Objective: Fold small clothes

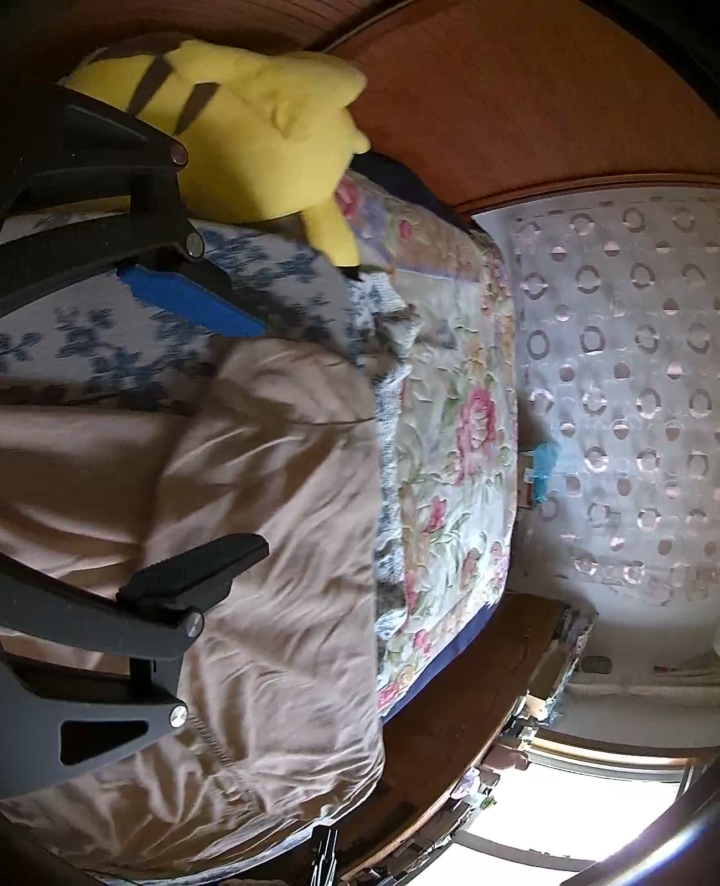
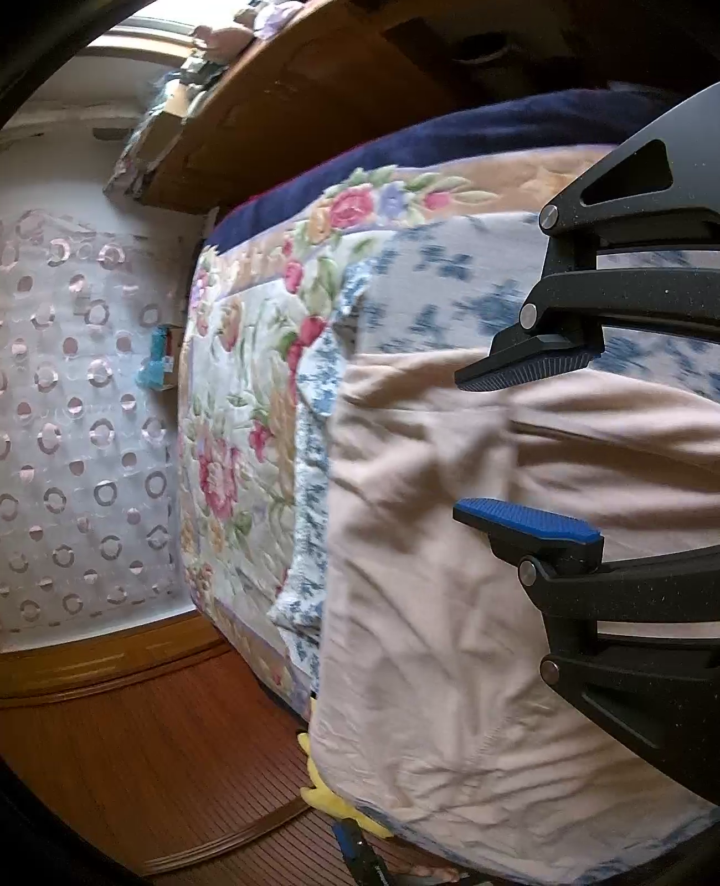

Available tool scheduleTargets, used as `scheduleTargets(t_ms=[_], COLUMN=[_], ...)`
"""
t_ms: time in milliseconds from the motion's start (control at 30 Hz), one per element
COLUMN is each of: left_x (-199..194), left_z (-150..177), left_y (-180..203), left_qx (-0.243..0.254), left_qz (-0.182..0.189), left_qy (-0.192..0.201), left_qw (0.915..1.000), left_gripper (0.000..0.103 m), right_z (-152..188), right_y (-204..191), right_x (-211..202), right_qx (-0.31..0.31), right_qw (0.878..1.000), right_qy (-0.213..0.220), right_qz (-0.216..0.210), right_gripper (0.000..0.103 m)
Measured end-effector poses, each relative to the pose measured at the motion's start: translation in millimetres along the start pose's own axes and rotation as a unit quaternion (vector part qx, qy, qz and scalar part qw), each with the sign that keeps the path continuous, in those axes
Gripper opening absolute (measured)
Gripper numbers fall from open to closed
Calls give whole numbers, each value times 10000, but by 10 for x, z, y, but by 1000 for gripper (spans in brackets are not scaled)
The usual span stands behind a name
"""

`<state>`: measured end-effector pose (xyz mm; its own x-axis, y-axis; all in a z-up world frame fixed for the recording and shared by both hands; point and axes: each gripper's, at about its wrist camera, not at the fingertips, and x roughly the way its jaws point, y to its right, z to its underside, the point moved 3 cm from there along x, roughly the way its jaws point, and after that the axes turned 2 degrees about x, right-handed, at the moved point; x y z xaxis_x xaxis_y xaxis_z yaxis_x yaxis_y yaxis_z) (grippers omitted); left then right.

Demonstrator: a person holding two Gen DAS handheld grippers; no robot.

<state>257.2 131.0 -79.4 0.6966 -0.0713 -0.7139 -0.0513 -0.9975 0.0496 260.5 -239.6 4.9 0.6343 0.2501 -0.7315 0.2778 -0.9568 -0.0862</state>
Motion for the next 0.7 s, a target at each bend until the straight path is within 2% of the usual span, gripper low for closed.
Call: scheduleTargets(t_ms=[233, 533, 700], left_x=[102, 231, 294], left_z=[150, 182, 139], left_y=[-8, -45, -134], left_qx=[-55, -78, -310], left_qz=[-39, -4, 186], left_qy=[-257, -452, -494], left_qw=[9996, 9989, 9981], left_gripper=[74, 74, 74], right_z=[63, -40, 27], right_y=[110, 220, 88], right_x=[82, 202, 345], right_qx=[272, 404, 291], right_qw=[9993, 9991, 9995], right_qy=[-223, -75, 58], right_qz=[-91, -130, -103], right_gripper=[45, 49, 60])
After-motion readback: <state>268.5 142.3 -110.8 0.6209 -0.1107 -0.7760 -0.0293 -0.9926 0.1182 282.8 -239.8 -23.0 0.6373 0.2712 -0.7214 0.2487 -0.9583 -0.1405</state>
